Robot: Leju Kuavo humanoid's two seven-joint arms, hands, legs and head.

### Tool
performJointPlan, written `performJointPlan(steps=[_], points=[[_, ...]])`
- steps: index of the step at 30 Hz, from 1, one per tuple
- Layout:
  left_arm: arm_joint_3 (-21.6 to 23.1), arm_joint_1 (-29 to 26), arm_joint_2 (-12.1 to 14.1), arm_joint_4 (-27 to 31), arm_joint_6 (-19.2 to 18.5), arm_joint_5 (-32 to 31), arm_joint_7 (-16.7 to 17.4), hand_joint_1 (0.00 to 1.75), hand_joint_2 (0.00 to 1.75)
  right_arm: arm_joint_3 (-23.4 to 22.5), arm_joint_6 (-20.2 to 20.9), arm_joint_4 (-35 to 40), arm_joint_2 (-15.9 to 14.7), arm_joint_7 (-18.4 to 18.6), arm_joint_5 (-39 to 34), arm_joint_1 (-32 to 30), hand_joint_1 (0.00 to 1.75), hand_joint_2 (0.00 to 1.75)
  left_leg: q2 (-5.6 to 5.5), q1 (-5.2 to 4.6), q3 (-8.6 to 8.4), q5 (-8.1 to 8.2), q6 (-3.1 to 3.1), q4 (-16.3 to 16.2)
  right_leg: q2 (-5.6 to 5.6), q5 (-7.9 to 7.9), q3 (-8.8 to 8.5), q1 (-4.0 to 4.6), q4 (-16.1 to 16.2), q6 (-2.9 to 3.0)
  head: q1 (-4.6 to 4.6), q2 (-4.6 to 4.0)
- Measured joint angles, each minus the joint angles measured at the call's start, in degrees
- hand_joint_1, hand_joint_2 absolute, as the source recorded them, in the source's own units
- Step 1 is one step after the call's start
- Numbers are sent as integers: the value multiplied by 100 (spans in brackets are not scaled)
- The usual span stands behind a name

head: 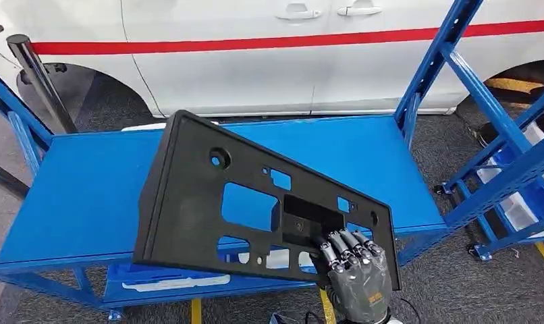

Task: Take the parts from the cabinet and place them on the table.

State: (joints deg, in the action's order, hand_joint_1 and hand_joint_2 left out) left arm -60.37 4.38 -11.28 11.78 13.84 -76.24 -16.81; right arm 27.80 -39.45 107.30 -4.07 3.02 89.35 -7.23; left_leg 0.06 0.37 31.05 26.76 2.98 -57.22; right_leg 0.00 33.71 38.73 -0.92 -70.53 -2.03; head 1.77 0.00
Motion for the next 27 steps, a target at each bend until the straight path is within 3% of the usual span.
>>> performJointPlan(steps=[1,2,3,5,6,7,10,11,12,13,15,16,17,18,19,21,22,23,25,27], points=[[-2,-4,0,0,-2,0,0,0,175,0,0,0,0,2,-15,-3,175,175,2,-10,35,-16,2,-14,0,117,105,0,-300,-10,0,0],[-2,-9,0,0,-2,0,0,0,175,0,0,0,0,2,-24,-4,175,175,3,-17,73,-26,-1,-35,-1,103,110,-1,-399,-10,-2,0],[-2,-12,0,0,-2,0,6,0,175,0,0,0,0,0,-26,-6,175,175,3,-22,108,-32,-5,-63,-1,-30,-15,0,-233,-2,0,0],[-4,-10,-4,0,-2,0,9,0,175,0,0,0,0,0,-33,-4,175,175,-3,-31,149,-34,-8,-118,-1,-431,-532,9,610,44,0,0],[-4,-9,-9,0,-2,0,9,0,175,0,0,4,0,0,-33,0,175,175,-3,-30,162,-33,-17,-144,-1,-490,-779,25,1077,98,0,0],[-4,-7,-18,0,-2,0,9,0,175,0,0,7,0,0,-35,-4,175,175,-4,-74,193,-38,-60,-178,-3,-478,-788,70,1146,127,-4,0],[-4,-4,-17,0,-2,0,9,0,175,0,0,13,0,-2,-63,-11,175,175,-2,-45,218,-101,-157,-148,2,-541,-738,90,1143,196,-2,0],[-4,-5,-17,0,-2,0,9,0,175,0,0,13,0,-2,-68,-11,175,175,-3,-77,221,-118,-189,-147,5,-597,-733,34,1215,248,-2,0],[-4,-5,-13,0,0,0,13,0,175,0,0,13,2,-2,-81,-6,175,175,-16,-49,254,-6,-215,-225,-31,-646,-738,9,1252,273,0,0],[-4,-9,-13,0,2,0,15,0,175,0,0,15,4,-2,-83,-8,175,175,-15,-46,345,219,-240,-439,-32,-675,-709,0,1265,315,-11,0],[-7,-10,-13,0,2,0,15,0,175,0,0,15,4,-11,-92,-16,175,175,-12,1,671,734,-307,-1285,-43,-725,-623,-2,1252,319,-11,0],[-7,-9,-13,0,4,-2,15,0,175,0,0,13,4,-11,-98,-17,175,175,-11,15,810,901,-331,-1666,-50,-748,-577,-1,1239,314,-9,0],[-7,-8,-13,0,7,0,15,0,175,0,0,13,4,-13,-98,-18,175,175,-11,28,857,937,-351,-1866,-54,-769,-529,-5,1217,302,-11,0],[-7,-7,-13,0,7,0,15,0,175,0,0,13,4,-15,-98,-20,175,175,-10,42,764,841,-364,-1764,-54,-780,-490,-13,1196,288,-9,0],[-7,-11,-11,0,7,0,17,0,175,0,0,13,4,-20,-98,-21,175,175,-10,53,533,645,-373,-1407,-52,-790,-459,-27,1169,273,-11,0],[-9,-6,-7,0,11,2,22,0,175,0,0,15,4,-26,-98,-24,175,175,-10,82,-110,244,-390,-337,-49,-806,-417,-51,1108,226,-11,0],[-9,7,-11,0,11,4,22,0,175,0,0,15,4,-26,-98,-24,175,175,-26,49,-175,349,-380,-143,-48,-819,-387,-16,1087,175,-13,0],[-9,5,-11,0,13,7,13,0,175,0,0,15,4,-26,-98,-26,175,175,-51,39,-128,277,-304,-134,-42,-839,-376,-14,1076,135,5,0],[-11,-7,-11,0,13,9,15,0,175,0,0,24,4,-28,-98,-31,175,175,-49,20,-101,245,-249,-151,-35,-907,-379,-20,1122,48,0,0],[-11,-10,-11,0,9,4,15,0,175,0,0,33,4,-48,-101,-41,175,175,-22,41,-87,140,-111,-86,-22,-887,-348,-61,1098,-26,0,0]])
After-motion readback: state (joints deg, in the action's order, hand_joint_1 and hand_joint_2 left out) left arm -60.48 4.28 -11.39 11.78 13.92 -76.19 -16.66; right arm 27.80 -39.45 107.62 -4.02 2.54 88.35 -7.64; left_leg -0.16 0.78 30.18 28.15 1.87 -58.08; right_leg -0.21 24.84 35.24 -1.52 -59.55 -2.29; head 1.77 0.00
